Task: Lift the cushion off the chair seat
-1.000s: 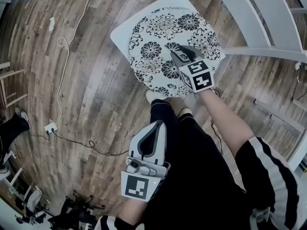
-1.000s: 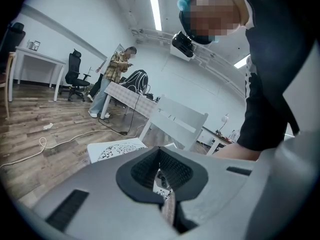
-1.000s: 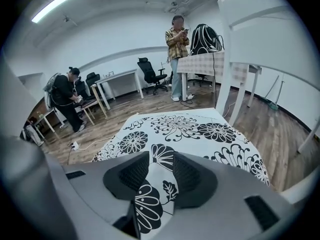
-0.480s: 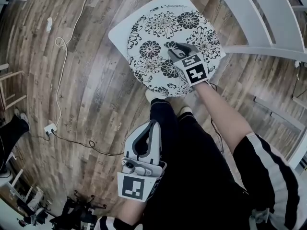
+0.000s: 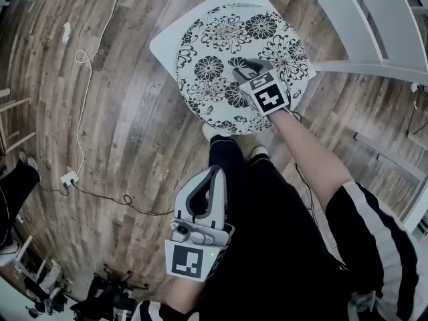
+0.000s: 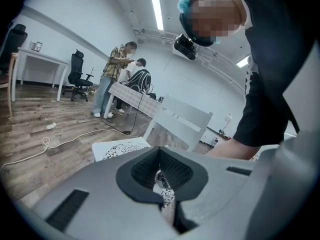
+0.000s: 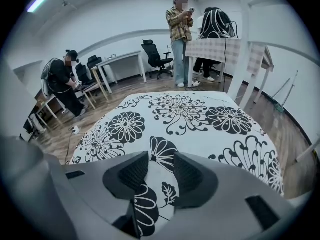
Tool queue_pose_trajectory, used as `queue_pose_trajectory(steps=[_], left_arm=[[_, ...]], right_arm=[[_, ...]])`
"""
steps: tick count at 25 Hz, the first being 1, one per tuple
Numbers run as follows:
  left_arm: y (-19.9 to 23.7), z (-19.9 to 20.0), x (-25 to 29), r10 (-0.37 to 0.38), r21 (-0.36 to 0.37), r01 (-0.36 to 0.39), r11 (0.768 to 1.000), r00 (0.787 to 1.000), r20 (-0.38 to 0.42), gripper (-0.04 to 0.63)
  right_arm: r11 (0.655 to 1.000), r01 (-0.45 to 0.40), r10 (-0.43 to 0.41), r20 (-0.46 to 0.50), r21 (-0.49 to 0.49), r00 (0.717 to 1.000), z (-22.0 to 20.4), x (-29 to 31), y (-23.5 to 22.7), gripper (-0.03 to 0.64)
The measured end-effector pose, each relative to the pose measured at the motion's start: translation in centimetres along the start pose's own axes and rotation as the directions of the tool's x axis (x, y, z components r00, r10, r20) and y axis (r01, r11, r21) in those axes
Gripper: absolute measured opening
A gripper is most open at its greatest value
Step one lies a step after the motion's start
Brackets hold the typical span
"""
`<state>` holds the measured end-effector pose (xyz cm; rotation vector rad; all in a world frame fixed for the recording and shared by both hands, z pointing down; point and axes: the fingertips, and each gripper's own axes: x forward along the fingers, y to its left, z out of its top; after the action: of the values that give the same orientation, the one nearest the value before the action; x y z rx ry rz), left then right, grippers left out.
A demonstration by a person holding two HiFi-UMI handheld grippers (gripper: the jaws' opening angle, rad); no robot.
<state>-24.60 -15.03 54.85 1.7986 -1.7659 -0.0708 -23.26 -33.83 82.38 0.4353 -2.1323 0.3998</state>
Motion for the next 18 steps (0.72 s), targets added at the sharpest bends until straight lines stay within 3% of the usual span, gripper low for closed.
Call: queue_pose_trajectory(steps=[10,18], left_arm=[[0.01,-0.26,0.02,-0.003,-0.001,0.003,1.0,1.0,0.001,0.002],[-0.76,-0.54,0.02,-0.023,-0.008,0.023,1.0,1.0,-0.006,0.002]], right_arm=[[0.999,0.039,-0.038,0.022,-0.027,0.999,0.14,0.58,-0.19,0.146],[0.999,0.037,-0.037,-0.018,-0.029,0.999,0.27,0.38,0.04,0.141]])
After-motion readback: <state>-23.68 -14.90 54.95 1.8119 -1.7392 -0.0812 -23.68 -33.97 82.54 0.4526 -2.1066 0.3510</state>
